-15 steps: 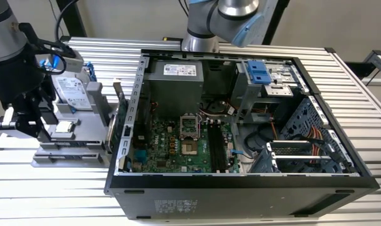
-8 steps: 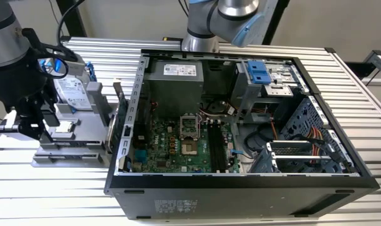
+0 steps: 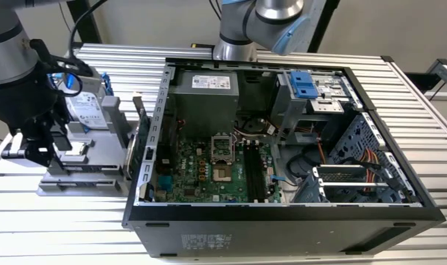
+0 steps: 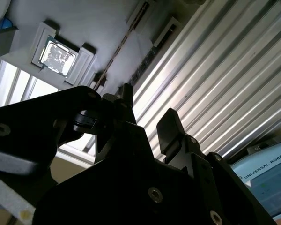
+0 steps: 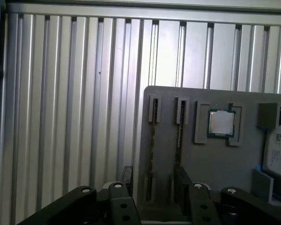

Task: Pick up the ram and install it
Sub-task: 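Pick up the ram and move it above insertion slot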

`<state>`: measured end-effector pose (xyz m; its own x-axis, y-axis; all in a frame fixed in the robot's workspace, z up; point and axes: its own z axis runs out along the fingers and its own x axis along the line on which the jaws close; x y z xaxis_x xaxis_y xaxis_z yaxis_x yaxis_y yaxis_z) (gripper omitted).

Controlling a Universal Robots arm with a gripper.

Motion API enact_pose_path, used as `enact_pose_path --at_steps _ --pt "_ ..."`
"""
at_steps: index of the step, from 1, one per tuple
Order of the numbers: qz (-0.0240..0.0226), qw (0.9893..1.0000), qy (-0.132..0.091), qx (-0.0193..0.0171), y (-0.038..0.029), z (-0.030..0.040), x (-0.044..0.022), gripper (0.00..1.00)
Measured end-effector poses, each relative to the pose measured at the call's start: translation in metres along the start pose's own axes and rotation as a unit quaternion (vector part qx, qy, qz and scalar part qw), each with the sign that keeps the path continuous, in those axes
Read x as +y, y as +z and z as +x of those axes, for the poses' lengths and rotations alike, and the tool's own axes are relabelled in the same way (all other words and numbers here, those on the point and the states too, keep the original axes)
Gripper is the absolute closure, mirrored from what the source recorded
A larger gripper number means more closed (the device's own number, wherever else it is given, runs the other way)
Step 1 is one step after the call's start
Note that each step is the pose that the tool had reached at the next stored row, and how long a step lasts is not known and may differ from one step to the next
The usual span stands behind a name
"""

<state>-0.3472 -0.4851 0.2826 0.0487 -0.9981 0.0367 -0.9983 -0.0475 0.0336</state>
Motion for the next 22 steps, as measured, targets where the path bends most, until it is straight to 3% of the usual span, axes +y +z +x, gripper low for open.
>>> enact_pose_path --at_steps 22 --pt "-0.0001 1.0 0.002 0.0002 0.0167 -0.0006 -0.0015 0.0"
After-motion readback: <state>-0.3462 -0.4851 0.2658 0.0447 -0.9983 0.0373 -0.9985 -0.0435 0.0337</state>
